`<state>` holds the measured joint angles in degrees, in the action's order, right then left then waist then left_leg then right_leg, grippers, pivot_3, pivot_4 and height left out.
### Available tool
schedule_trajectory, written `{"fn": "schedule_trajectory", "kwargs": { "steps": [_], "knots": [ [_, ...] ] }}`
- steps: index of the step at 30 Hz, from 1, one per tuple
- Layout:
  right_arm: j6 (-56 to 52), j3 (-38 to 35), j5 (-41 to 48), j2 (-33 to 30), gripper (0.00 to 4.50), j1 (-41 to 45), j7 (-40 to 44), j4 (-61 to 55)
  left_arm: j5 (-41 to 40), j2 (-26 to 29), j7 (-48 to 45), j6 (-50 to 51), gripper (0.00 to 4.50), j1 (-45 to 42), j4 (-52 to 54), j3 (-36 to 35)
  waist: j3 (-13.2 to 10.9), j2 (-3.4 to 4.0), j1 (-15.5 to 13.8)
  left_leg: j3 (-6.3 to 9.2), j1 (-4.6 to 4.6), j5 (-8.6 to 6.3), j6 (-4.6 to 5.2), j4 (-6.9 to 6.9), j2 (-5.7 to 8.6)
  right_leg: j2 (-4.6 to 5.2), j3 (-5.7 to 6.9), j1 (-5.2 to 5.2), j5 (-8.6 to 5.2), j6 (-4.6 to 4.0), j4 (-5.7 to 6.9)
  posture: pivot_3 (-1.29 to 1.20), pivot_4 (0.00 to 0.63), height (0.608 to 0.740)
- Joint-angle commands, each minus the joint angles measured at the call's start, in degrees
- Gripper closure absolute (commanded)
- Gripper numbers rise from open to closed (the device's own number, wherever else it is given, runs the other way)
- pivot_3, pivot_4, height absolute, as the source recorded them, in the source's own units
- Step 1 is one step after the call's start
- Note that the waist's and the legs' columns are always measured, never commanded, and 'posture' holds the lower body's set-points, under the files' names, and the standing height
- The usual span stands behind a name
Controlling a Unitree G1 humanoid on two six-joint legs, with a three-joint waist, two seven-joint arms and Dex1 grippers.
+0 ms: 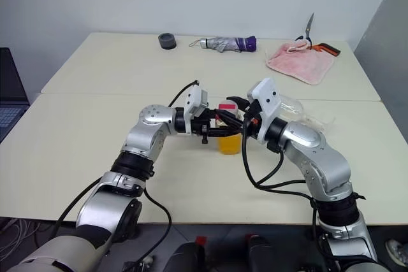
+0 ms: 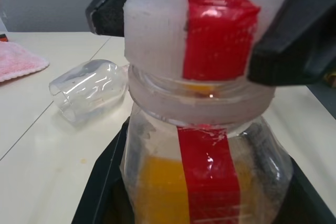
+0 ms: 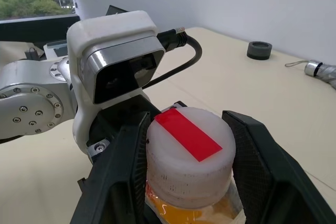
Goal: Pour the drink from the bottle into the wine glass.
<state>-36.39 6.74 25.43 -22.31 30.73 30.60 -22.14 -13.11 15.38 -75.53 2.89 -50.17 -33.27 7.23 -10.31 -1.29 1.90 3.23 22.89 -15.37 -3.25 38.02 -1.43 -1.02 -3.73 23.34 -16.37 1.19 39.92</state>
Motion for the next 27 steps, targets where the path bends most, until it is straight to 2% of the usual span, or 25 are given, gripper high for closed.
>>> {"fn": "schedule_trajectory", "kwargs": {
  "steps": [1,5,9,12,14,17,20,24,27],
  "knots": [
    [6.50,0.89,-4.19,-0.83,2.64,0.73,0.96,-1.51,-1.01,-0.05,-0.09,-0.68,2.70,-0.62,2.56,-0.41,0.00,0.00,0.00,0.00,0.00,0.00,0.00,0.00,0.00,0.00,0.00,0.00,0.00,0.00,0.00,0.00,0.150,0.740],
    [9.80,-0.72,-3.86,0.58,2.66,-0.33,1.51,-1.14,-1.20,0.08,-0.31,-0.44,2.70,-0.54,2.63,-0.60,0.00,0.00,0.00,-0.01,-0.01,0.00,0.00,0.00,0.00,0.00,-0.01,0.00,0.00,0.00,0.00,0.00,0.150,0.740],
    [5.30,-5.46,4.67,3.43,2.76,-1.91,1.09,-2.54,-1.37,0.10,-0.40,-0.07,2.71,-0.36,2.99,-0.70,0.00,0.00,-0.02,0.01,0.01,0.00,0.00,0.00,-0.01,0.00,0.01,0.00,0.00,0.00,0.00,0.00,0.150,0.740],
    [3.58,-7.53,6.45,2.40,2.76,-3.15,0.72,-4.40,-1.39,0.06,-0.31,0.00,2.71,-0.37,3.07,-0.76,0.00,0.00,-0.03,0.00,0.01,0.00,0.00,0.01,-0.01,0.02,0.00,0.00,0.00,0.00,0.01,0.00,0.150,0.740],
    [3.17,-9.13,5.03,-0.61,2.76,-4.76,0.15,-6.61,-1.39,0.11,-0.15,0.03,2.71,-0.34,3.19,-0.83,0.00,0.01,-0.05,0.01,0.01,0.00,0.00,0.01,0.00,0.02,0.01,0.00,0.00,0.00,0.01,0.00,0.150,0.740],
    [3.33,-11.81,3.45,-5.52,2.76,-9.92,0.06,-10.00,-1.37,0.29,0.06,0.07,2.71,-0.16,3.40,-0.96,0.00,0.00,-0.12,0.01,0.03,0.00,0.00,0.00,0.02,0.03,0.01,0.00,0.00,0.00,-0.02,0.00,0.150,0.740],
    [4.02,-16.66,2.25,-8.06,2.76,-18.87,-1.27,-11.40,-1.40,0.50,0.18,0.09,2.71,0.12,3.61,-1.12,0.00,0.00,-0.26,0.03,0.04,0.00,0.00,-0.02,0.04,0.03,0.02,-0.01,0.00,0.00,-0.05,0.00,0.150,0.740],
    [8.32,-21.14,-4.01,-8.63,2.76,-30.63,-4.36,-6.45,-1.47,0.52,0.31,0.08,2.71,0.23,3.64,-1.16,-0.01,-0.01,-0.21,-0.03,0.01,0.00,0.00,-0.01,0.05,0.03,-0.05,-0.02,0.00,0.01,-0.03,0.00,0.150,0.740],
    [12.66,-21.67,-8.27,-7.82,2.76,-35.53,-6.02,-0.68,-1.52,0.60,0.39,0.06,2.71,0.30,3.57,-1.22,-0.01,0.00,-0.02,-0.09,-0.05,0.00,0.00,0.00,0.04,0.01,-0.10,-0.03,-0.01,0.02,0.01,0.00,0.150,0.740]
  ]
}}
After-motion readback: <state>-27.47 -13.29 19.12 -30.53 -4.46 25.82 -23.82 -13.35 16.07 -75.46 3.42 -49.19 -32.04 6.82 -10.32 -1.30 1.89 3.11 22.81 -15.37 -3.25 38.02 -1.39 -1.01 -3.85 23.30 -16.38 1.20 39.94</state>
